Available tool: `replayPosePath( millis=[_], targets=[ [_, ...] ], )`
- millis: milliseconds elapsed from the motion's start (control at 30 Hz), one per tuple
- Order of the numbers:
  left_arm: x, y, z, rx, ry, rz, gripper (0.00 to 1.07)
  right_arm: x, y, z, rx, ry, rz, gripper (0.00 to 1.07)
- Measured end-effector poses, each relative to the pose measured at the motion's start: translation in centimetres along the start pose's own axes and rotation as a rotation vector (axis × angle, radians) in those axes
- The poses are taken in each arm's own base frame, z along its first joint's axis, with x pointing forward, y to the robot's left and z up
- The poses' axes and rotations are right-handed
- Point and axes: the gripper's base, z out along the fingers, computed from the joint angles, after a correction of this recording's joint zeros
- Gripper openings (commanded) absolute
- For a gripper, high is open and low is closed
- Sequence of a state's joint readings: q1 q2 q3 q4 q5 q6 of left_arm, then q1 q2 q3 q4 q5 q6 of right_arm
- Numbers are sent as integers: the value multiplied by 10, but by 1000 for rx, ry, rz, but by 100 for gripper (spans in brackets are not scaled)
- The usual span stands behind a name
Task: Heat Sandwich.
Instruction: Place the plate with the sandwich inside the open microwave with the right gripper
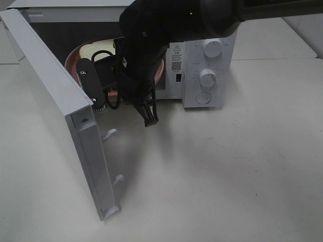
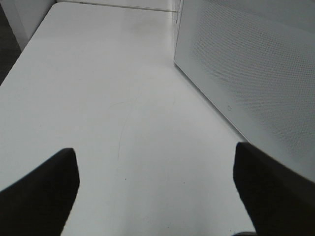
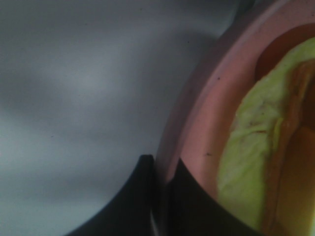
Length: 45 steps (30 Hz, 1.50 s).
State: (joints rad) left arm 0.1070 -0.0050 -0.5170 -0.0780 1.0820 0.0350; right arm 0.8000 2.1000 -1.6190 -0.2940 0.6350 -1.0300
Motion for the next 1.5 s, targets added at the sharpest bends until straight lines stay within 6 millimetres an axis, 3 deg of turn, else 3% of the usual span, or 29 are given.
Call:
replayPosePath(
  millis=[400,967,1500],
  targets=[
    [0,0,0,0,0,0,80,8,-47,39,36,-9,-7,0],
    [0,0,0,0,0,0,80,31,-56,73,63,0,-8,0],
    [0,0,0,0,0,0,80,30,-60,78,116,-26,62,0]
  ],
)
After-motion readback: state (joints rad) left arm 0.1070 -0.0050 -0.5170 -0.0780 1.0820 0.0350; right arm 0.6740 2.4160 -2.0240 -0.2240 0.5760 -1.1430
